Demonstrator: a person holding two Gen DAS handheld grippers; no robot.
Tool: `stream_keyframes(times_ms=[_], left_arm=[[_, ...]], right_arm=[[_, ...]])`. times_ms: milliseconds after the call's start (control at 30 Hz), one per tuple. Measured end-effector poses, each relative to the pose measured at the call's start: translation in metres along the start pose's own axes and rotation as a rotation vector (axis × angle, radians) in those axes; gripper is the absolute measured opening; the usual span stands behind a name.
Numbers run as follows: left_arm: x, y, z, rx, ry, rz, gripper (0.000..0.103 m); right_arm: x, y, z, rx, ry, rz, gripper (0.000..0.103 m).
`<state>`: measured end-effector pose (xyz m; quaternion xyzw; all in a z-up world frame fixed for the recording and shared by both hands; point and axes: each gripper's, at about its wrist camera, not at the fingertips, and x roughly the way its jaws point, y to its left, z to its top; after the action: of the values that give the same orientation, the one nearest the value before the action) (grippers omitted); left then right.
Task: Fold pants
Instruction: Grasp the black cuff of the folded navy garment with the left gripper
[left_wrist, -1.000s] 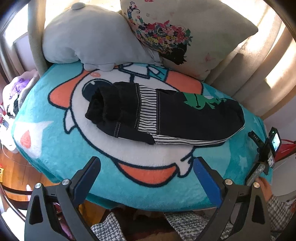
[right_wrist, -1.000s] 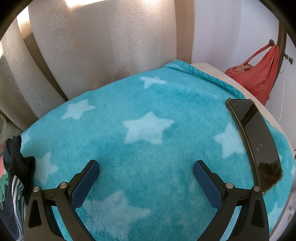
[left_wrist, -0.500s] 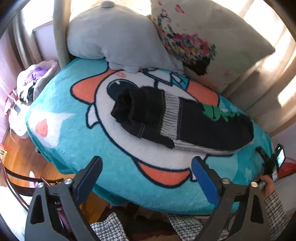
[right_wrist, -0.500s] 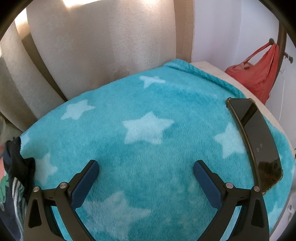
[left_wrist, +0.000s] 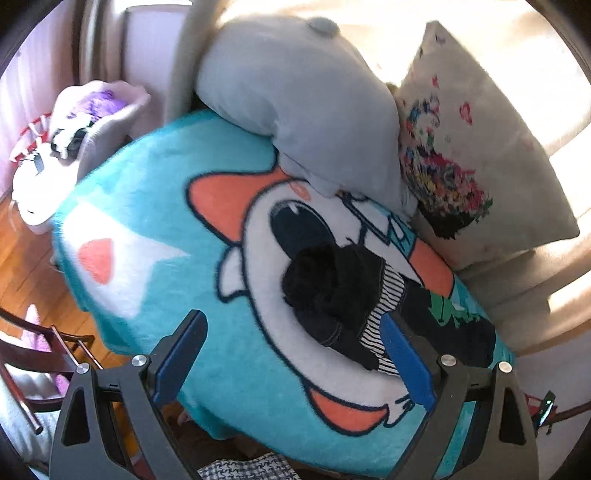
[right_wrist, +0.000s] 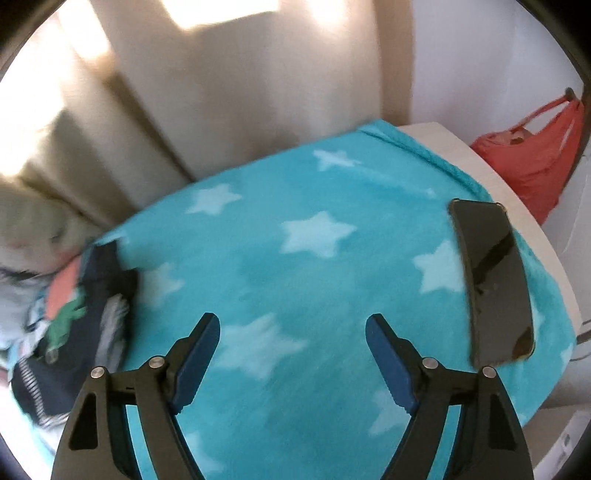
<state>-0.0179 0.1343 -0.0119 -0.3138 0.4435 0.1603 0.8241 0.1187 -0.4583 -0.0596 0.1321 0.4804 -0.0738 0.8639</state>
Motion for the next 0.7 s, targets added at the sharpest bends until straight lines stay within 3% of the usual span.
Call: stream_keyframes(times_ms=[133, 233, 333, 400, 433, 600, 700], left_arm=[[0.041, -0.022, 0.007, 0.075, 0.061, -0.017, 0.094], [0.071, -0.040, 0.008, 0.155, 0.106, 0.007, 0.085], [0.100, -0.053, 0.006, 0.223, 0.174, 0.023, 0.063], [0.117, -0.058, 0.005, 0.253, 0.224, 0.022, 0.037], [0.126, -0.059, 0.004, 0.259, 0.261, 0.026, 0.019], [0.118, -0.060, 0.006, 0.258, 0.264, -0.024, 0.013], [0.108, -0.059, 0.009, 0.257, 0.265, -0.056, 0.013]], right_arm=[[-0.012, 0.044, -0.007, -0.110, 0.040, 0.070, 0.085], [-0.011, 0.078, -0.013, -0.151, 0.083, 0.163, 0.080], [-0.008, 0.105, -0.021, -0.169, 0.123, 0.266, 0.075], [-0.005, 0.118, -0.019, -0.164, 0.142, 0.314, 0.072], [-0.004, 0.124, -0.022, -0.157, 0.152, 0.337, 0.071], [0.019, 0.142, -0.015, -0.118, 0.177, 0.326, 0.067], [0.034, 0.142, -0.011, -0.087, 0.216, 0.296, 0.058]])
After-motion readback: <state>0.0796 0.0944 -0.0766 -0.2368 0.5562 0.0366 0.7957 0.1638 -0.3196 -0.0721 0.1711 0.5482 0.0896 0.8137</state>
